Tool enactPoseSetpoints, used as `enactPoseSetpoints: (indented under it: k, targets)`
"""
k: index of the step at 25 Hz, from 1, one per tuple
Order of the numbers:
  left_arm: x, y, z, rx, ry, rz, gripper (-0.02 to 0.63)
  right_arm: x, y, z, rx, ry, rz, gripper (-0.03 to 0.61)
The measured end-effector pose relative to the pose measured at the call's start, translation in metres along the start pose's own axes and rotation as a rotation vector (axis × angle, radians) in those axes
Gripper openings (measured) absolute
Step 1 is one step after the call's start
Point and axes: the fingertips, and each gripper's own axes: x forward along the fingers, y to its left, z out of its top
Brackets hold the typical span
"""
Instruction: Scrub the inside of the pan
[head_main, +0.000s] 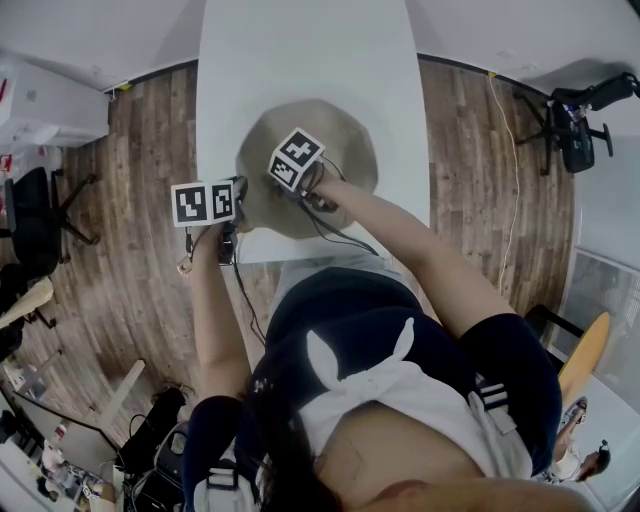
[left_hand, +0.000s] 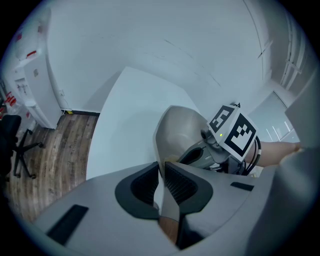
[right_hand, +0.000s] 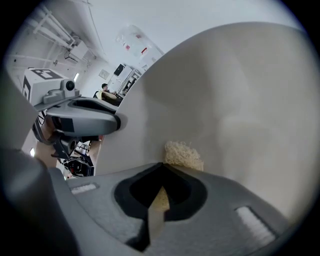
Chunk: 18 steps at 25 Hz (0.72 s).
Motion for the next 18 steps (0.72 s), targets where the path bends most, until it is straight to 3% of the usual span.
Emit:
enactPoseSetpoints:
  k: [18]
  targets:
    - [0.0,0.0,0.0,-0.007,0.007,-0.002,0.046,-0.022,-0.037,0.039,0.191,-0.183,-0.008,-0.002]
